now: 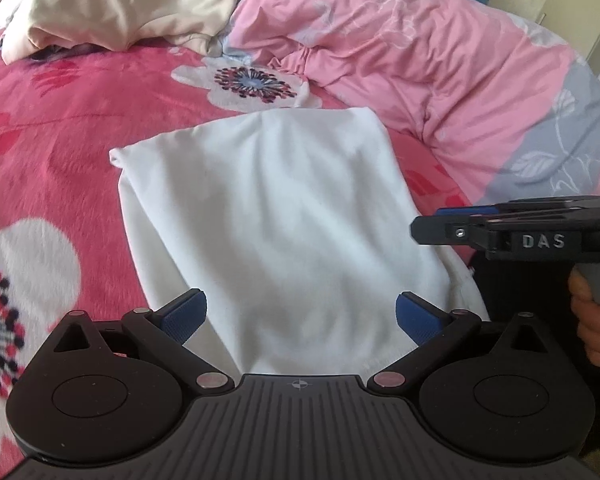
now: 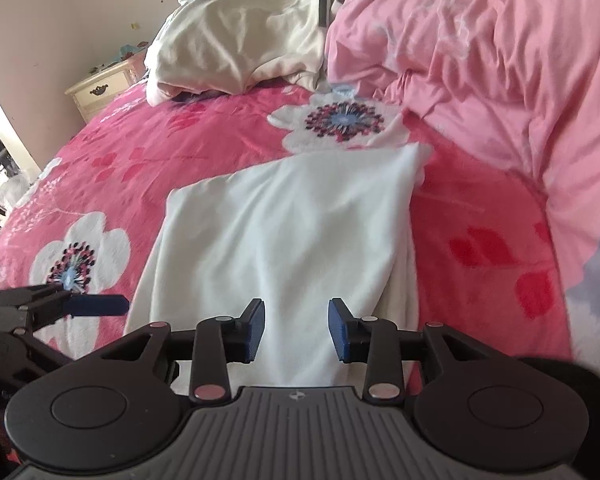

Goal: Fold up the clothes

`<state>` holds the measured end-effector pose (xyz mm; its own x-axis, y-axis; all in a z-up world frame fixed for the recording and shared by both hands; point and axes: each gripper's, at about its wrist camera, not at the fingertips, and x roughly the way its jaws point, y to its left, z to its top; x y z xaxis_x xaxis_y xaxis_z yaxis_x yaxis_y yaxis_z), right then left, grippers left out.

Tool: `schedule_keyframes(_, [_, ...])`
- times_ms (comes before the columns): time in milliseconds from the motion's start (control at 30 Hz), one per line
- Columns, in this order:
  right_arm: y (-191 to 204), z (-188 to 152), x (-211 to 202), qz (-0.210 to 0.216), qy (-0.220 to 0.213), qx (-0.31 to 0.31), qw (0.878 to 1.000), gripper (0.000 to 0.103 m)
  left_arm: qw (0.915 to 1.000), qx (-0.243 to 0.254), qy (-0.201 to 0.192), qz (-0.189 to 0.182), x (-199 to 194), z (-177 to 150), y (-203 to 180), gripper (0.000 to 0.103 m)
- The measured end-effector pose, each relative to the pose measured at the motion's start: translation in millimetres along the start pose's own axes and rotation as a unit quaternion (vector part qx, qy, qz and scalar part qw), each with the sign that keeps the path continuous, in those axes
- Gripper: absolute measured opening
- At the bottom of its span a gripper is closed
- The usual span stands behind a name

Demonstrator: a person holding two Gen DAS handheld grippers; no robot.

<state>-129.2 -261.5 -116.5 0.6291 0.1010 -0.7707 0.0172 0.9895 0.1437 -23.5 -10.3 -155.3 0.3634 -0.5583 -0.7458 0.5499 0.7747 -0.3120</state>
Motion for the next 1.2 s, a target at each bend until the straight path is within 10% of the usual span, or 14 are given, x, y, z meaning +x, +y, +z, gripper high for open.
schedule_keyframes(333, [-4,27,20,-0.012,-0.007,-0.006,1.000,0.031,0.9997,0.015,-0.013,0.017,27,12,-11,0.095])
schedule_keyframes(700, [-6,1,44,0.006,0.062,0.023,0.998,0.022,0.9993,0.027,0.010,0.022,33,-11,-27,0.061])
schedule_keyframes(1200, [2,-3,40,0.008,0.059,0.014,0.998,0.019,0.9981,0.052,0.026,0.018,34,-22,-40,0.059])
